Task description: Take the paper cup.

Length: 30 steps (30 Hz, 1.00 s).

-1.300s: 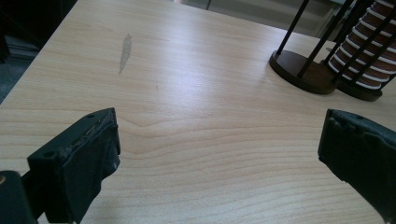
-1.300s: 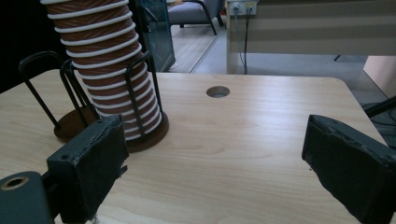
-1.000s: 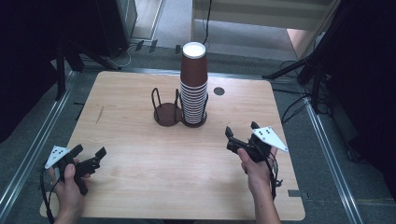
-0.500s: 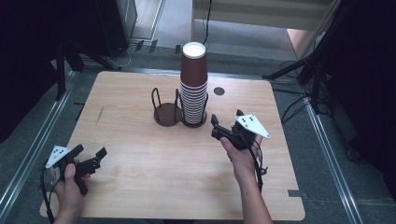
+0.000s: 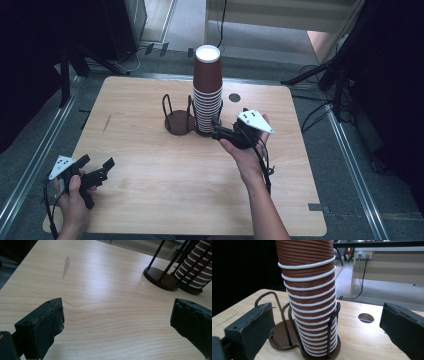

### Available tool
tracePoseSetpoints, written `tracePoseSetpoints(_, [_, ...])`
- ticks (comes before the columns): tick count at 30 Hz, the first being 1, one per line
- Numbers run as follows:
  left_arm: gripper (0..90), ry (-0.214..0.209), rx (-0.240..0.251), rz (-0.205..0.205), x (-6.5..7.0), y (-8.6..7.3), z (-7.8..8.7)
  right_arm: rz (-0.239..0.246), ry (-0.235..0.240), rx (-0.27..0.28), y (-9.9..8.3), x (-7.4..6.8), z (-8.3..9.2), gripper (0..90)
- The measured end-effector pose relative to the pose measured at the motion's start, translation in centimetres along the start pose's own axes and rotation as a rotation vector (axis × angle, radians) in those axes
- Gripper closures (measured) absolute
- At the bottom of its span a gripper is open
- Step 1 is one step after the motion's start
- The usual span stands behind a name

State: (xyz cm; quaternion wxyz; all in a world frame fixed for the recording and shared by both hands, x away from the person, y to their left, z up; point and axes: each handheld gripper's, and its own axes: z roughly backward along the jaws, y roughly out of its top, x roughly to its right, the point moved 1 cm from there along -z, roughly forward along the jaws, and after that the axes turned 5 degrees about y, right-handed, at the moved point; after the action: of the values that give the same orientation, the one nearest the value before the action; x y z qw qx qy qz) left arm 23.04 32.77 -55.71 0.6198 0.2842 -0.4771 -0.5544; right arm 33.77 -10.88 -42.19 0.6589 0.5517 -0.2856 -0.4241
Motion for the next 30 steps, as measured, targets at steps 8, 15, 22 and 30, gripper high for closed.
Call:
tracePoseSetpoints(8, [0.0,-0.004,-0.006,-0.004,0.0,0.0,0.0,0.021,-0.019,0.001,0.9,-0.9,-1.4,0.0])
tracePoseSetpoints(15, [0.0,-0.006,-0.008,-0.003,0.0,0.0,0.0,0.041,-0.022,0.001,1.4,-1.9,-3.0,0.0])
tracePoseSetpoints(22, [0.0,-0.010,-0.016,-0.001,0.0,0.1,-0.1,0.024,-0.033,0.015,2.6,-2.7,-4.6,0.0])
tracePoseSetpoints(30, [0.0,-0.012,-0.019,-0.003,0.0,0.1,-0.2,0.025,-0.046,0.032,3.7,-2.9,-5.8,0.0])
